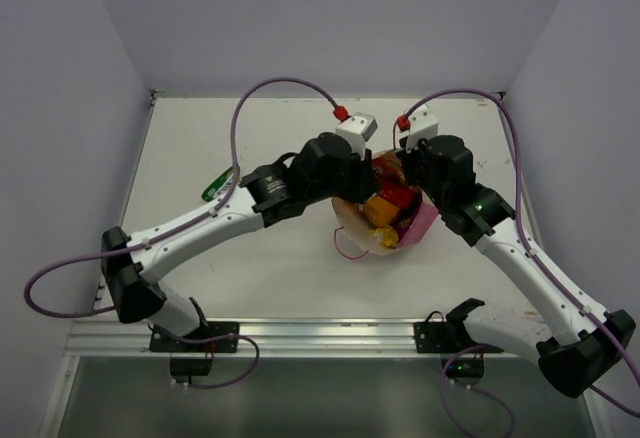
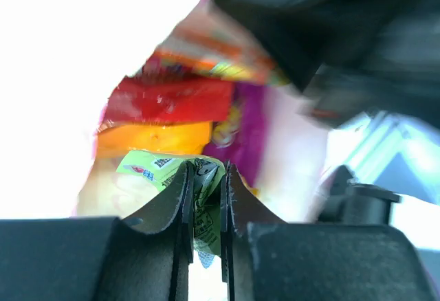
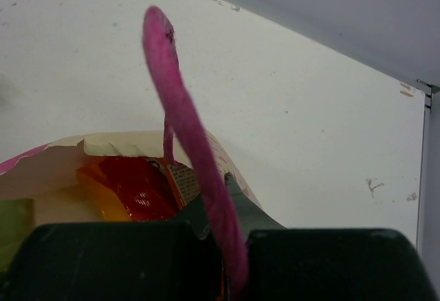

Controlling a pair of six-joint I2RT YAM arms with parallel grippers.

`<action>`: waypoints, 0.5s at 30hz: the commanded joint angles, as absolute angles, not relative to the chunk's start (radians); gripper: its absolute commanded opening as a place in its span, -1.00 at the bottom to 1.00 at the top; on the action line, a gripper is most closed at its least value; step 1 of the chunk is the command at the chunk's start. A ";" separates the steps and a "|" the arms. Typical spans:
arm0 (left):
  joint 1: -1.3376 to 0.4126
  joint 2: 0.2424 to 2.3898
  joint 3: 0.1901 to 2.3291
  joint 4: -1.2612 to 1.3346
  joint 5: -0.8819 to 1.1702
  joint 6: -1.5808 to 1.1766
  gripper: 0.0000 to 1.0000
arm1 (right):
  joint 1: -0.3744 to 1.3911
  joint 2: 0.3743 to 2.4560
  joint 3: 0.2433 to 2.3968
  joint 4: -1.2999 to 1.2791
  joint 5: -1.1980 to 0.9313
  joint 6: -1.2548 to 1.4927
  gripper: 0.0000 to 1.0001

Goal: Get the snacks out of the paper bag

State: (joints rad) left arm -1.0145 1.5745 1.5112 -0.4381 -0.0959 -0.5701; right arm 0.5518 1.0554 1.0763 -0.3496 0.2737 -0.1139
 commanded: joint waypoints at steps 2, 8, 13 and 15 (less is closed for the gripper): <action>-0.982 1.355 1.569 -0.559 -0.144 -0.450 -1.00 | 0.557 1.009 1.091 -0.225 0.319 -0.124 -1.00; -0.699 1.218 1.380 -0.571 -0.202 -0.350 -1.00 | 0.558 1.011 1.091 -0.225 0.319 -0.124 -1.00; -0.502 1.371 1.310 -0.440 -0.151 -0.279 -1.00 | 0.557 1.012 1.095 -0.236 0.314 -0.120 -1.00; -0.474 1.506 1.318 -0.371 -0.114 -0.273 -1.00 | 0.558 1.011 1.094 -0.235 0.308 -0.111 -1.00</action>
